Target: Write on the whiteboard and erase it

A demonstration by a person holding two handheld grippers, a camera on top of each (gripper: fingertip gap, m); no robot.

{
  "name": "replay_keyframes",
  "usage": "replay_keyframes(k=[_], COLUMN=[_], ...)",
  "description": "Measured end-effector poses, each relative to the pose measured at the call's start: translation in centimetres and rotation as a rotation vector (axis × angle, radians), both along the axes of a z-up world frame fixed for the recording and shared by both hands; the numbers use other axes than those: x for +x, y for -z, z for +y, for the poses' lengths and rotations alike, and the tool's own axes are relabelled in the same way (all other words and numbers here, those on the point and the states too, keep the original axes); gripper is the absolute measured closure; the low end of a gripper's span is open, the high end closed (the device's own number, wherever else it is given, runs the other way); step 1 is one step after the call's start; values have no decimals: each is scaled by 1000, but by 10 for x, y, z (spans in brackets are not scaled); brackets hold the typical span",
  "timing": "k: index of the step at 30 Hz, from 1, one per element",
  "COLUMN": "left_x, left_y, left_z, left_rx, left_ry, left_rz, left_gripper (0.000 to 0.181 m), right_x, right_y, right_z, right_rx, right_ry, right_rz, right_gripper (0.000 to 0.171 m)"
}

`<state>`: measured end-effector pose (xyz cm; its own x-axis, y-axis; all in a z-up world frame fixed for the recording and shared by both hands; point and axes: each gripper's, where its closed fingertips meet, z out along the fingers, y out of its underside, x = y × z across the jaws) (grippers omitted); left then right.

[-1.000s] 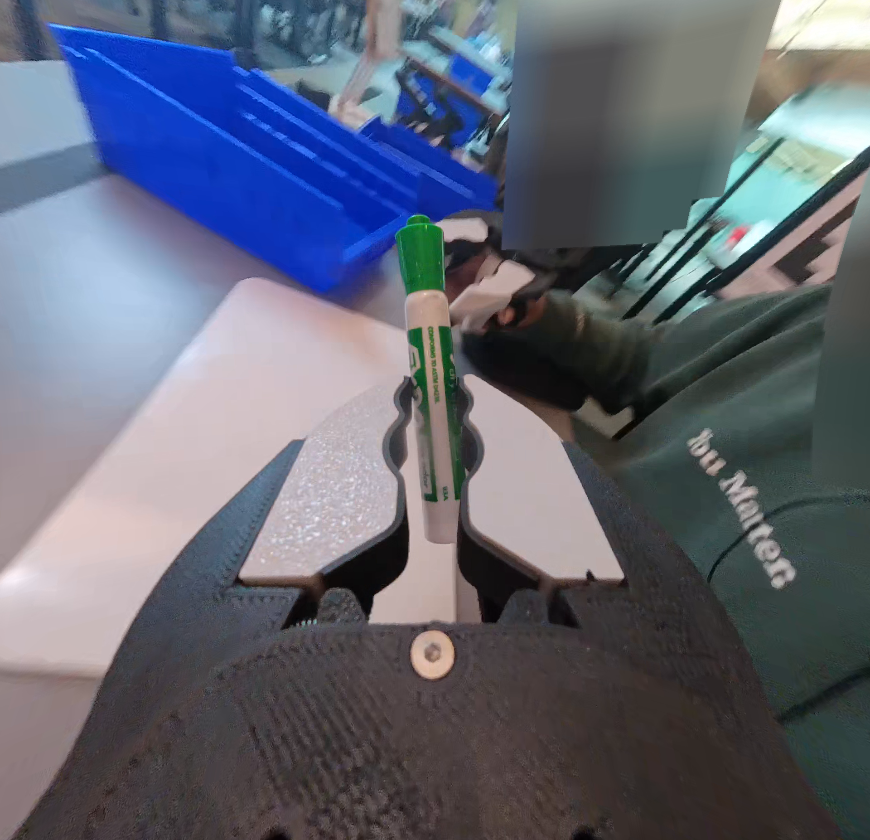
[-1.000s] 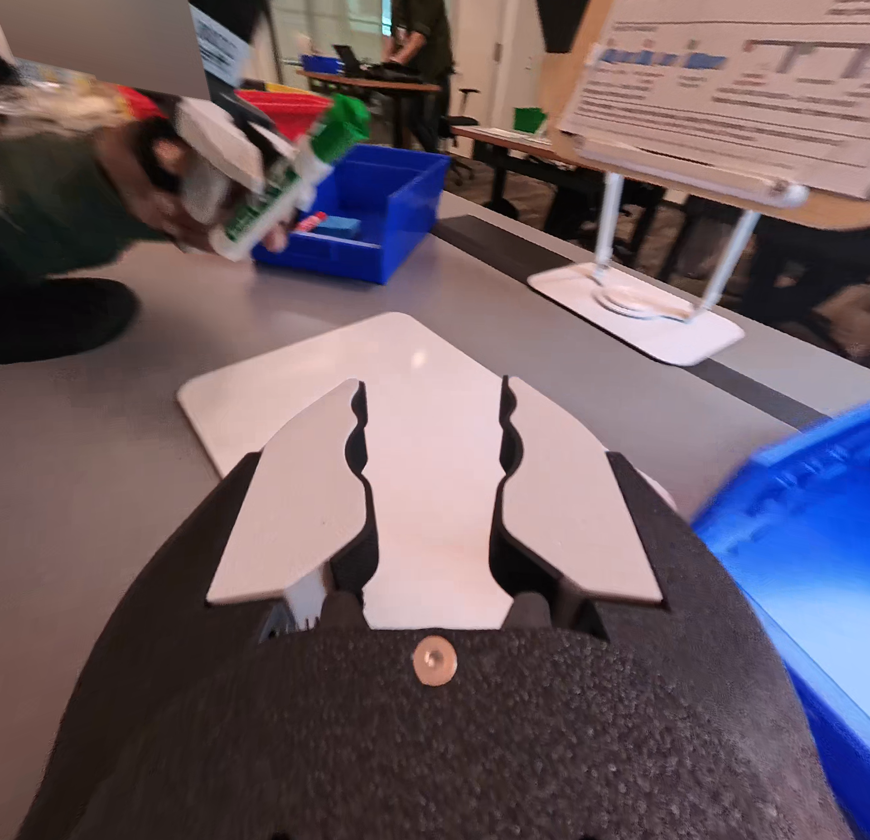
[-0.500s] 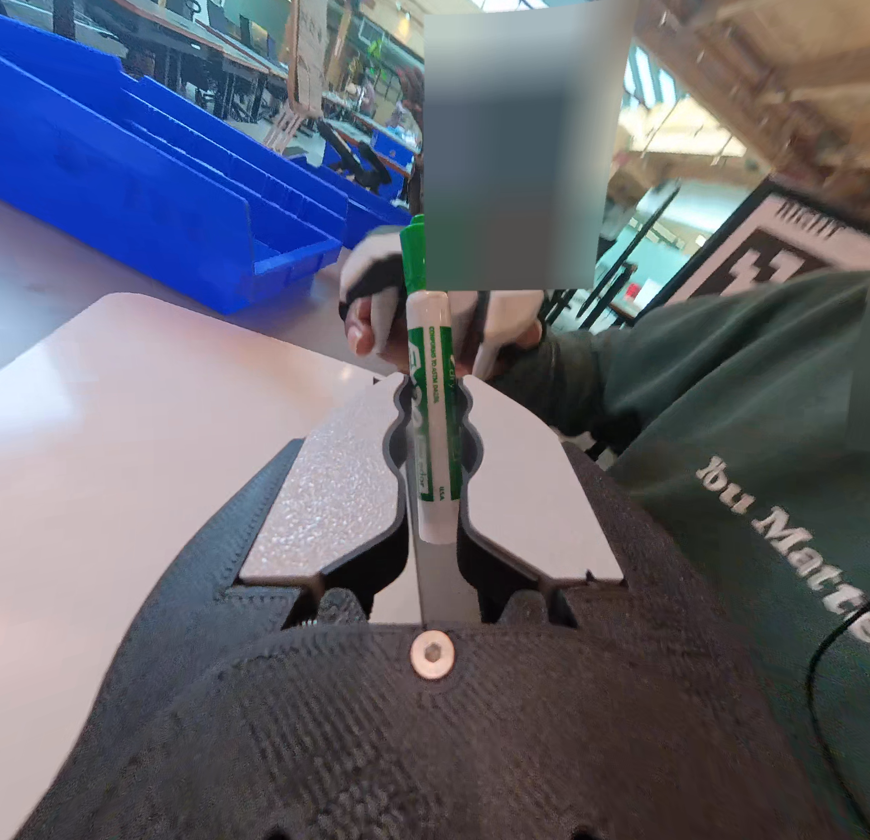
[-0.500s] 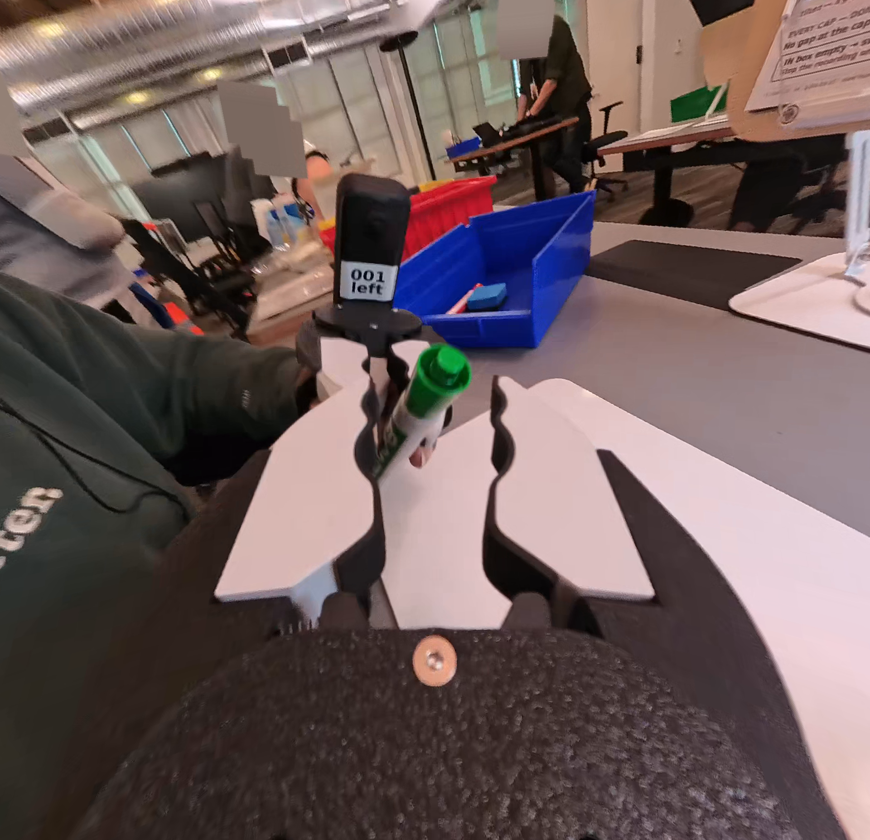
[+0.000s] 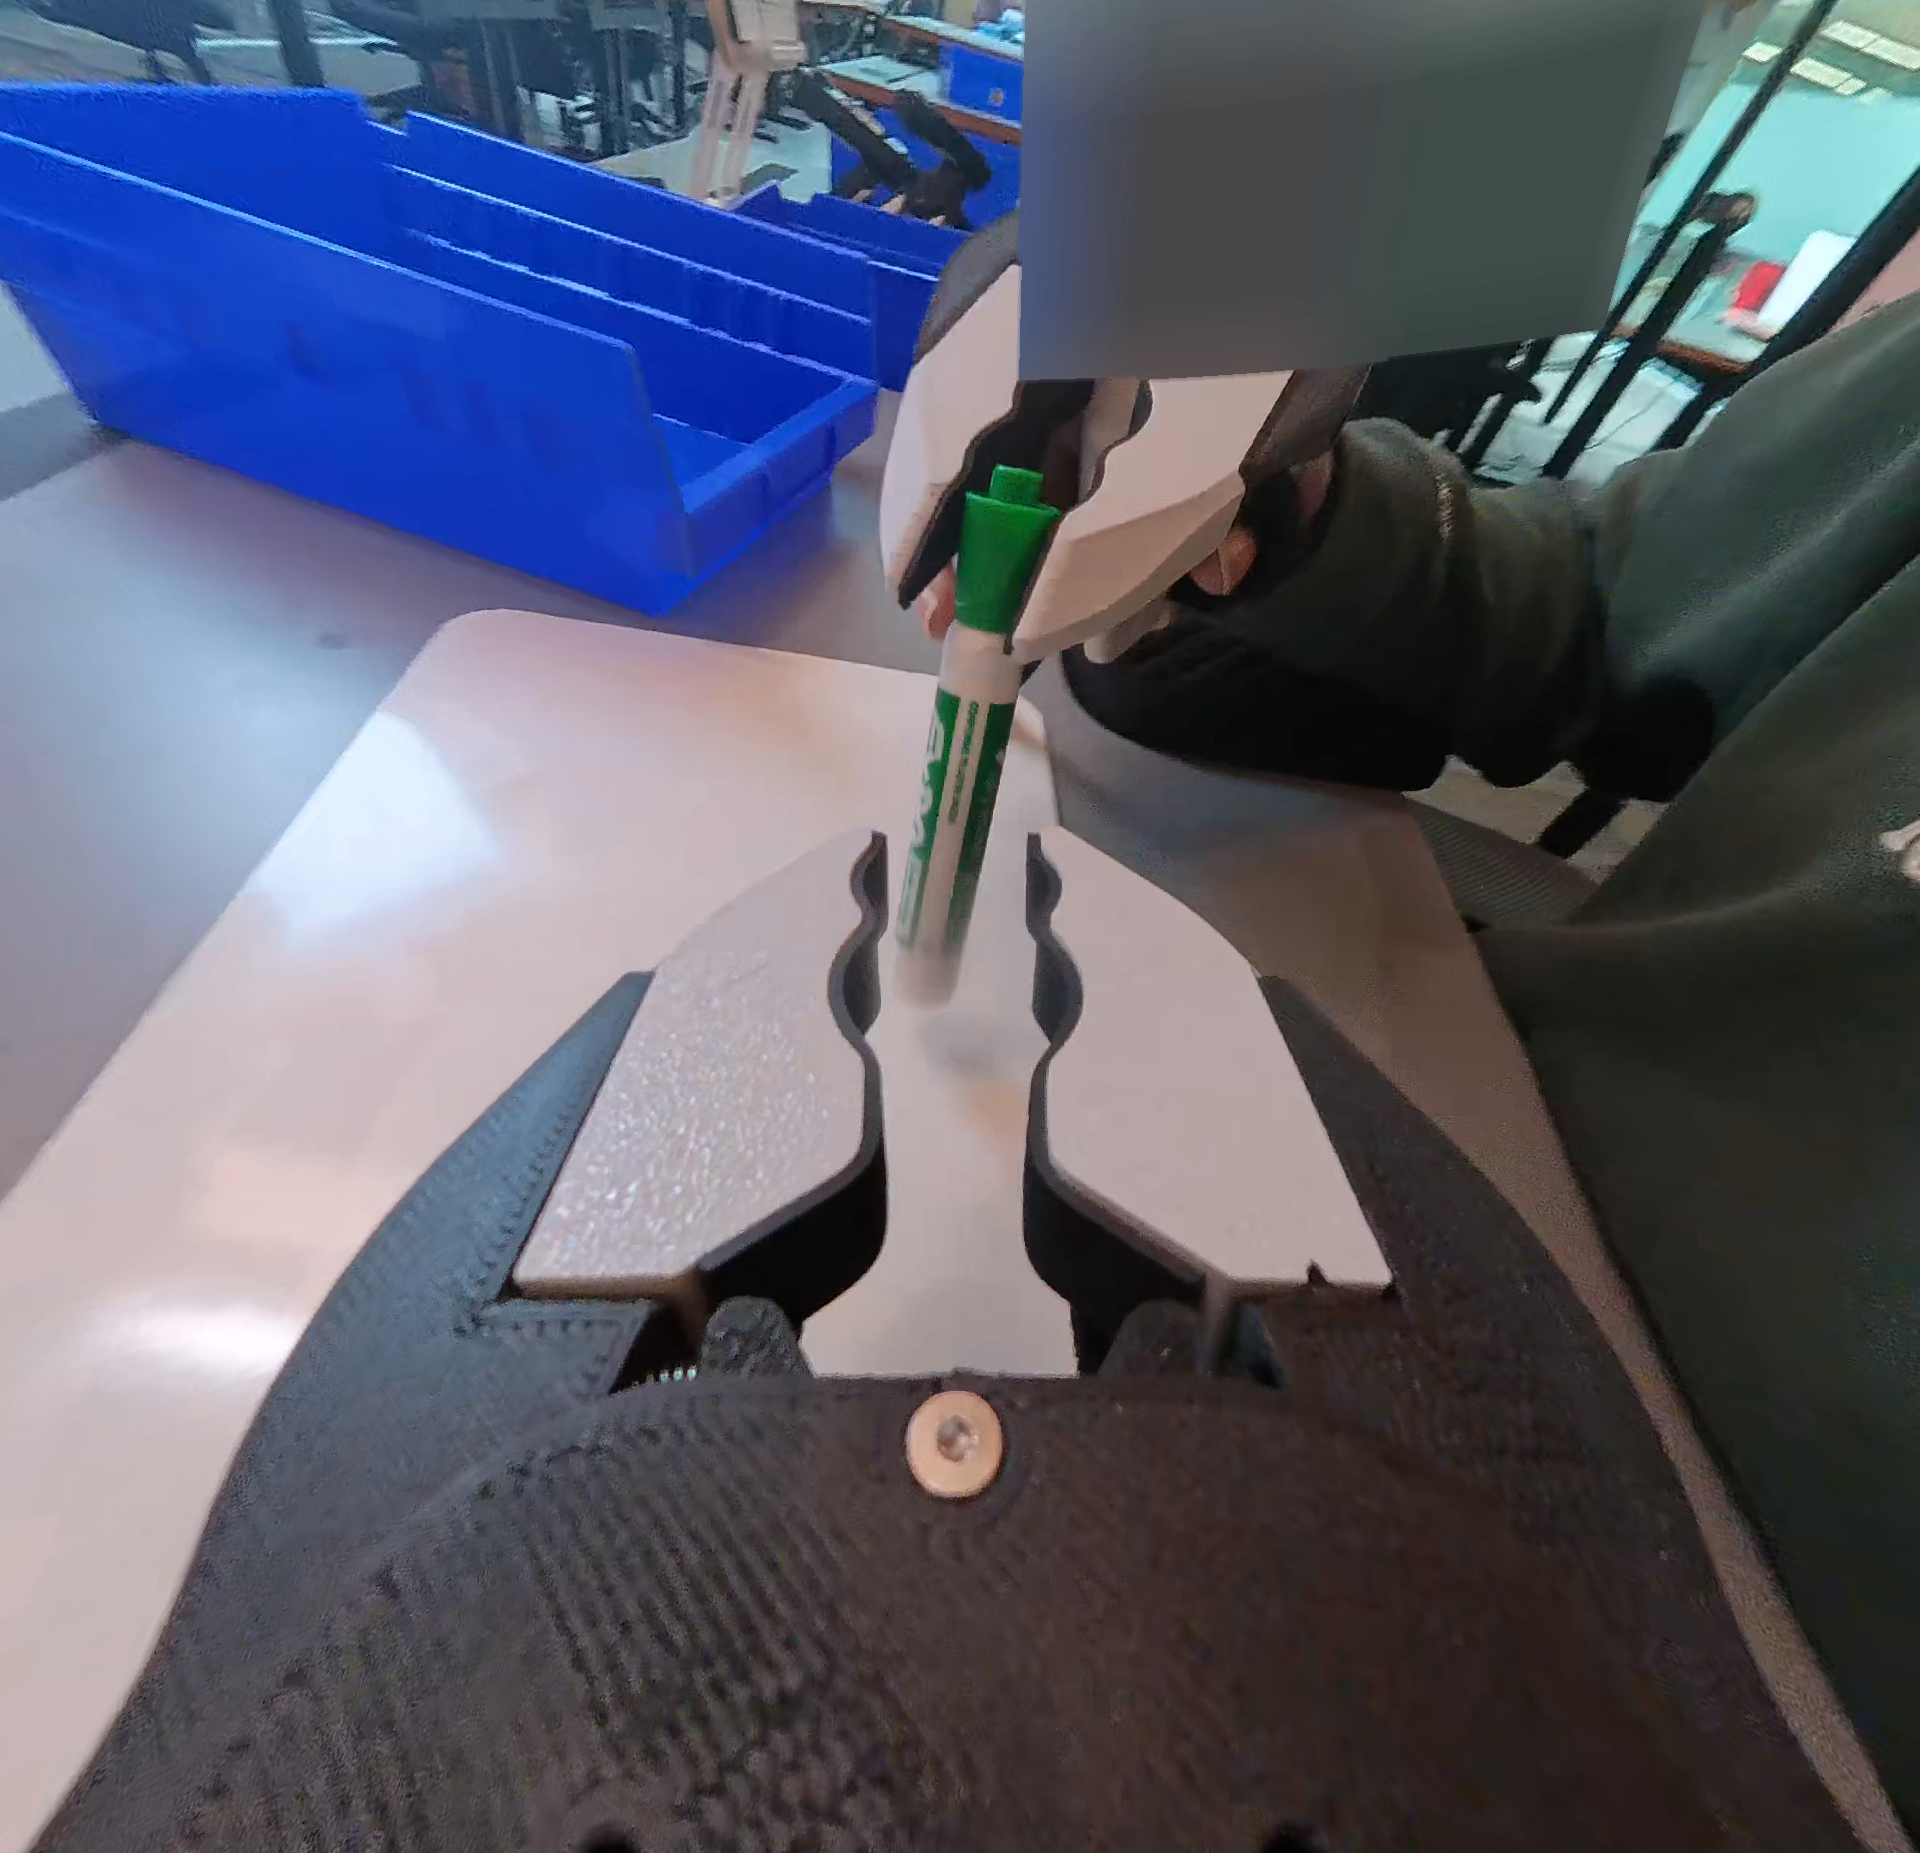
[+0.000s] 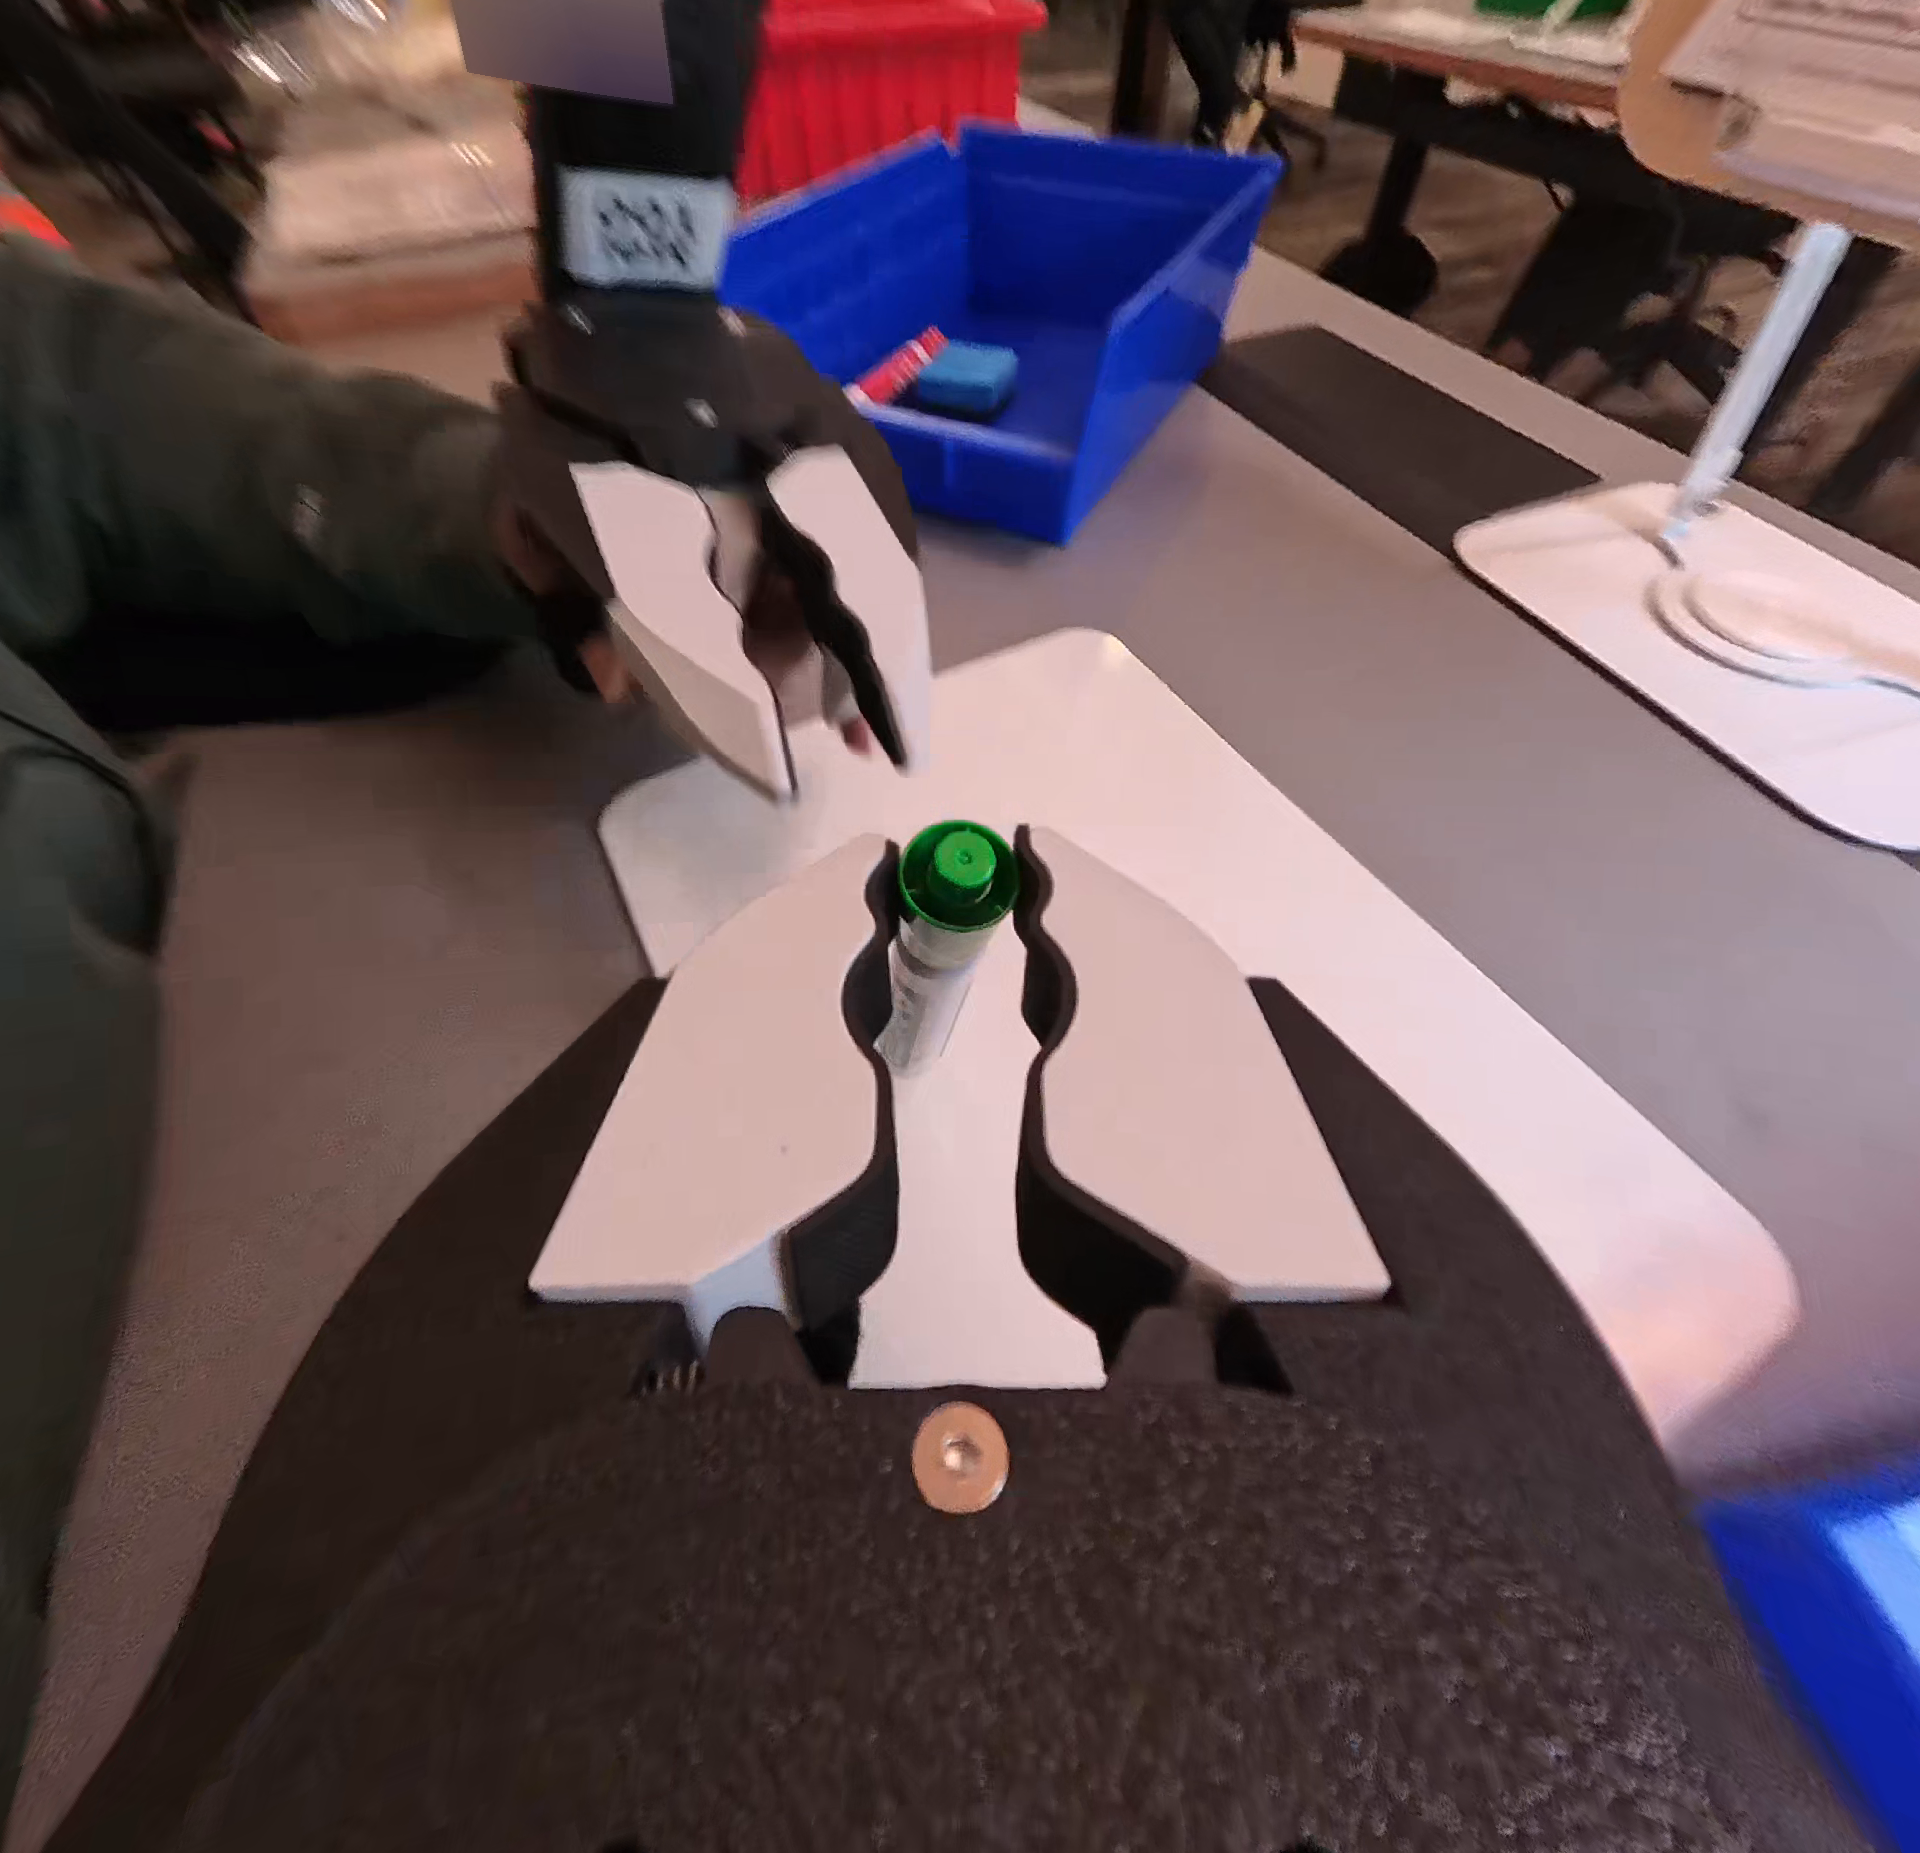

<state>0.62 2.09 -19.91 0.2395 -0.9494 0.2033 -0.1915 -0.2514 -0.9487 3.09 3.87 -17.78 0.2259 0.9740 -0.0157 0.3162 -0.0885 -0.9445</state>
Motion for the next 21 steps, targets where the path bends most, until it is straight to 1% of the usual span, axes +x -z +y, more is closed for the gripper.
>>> replay_keyframes(k=[3,6,14,21], left_x=[-15,-27,-35,-39], left_y=[-1,-1,4,2], left_z=[10,19,29,31], left_rx=[50,73,71,84], left_ry=[-55,-96,-126,-140], left_rz=[37,54,78,78], left_gripper=[156,156,156,156], right_x=[15,23,16,11], right_y=[12,15,17,17], right_z=[13,17,24,25], right_rx=[9,19,59,61], right_ry=[54,69,62,39], right_rz=[-82,-102,-226,-213], right_gripper=[151,151,150,150])
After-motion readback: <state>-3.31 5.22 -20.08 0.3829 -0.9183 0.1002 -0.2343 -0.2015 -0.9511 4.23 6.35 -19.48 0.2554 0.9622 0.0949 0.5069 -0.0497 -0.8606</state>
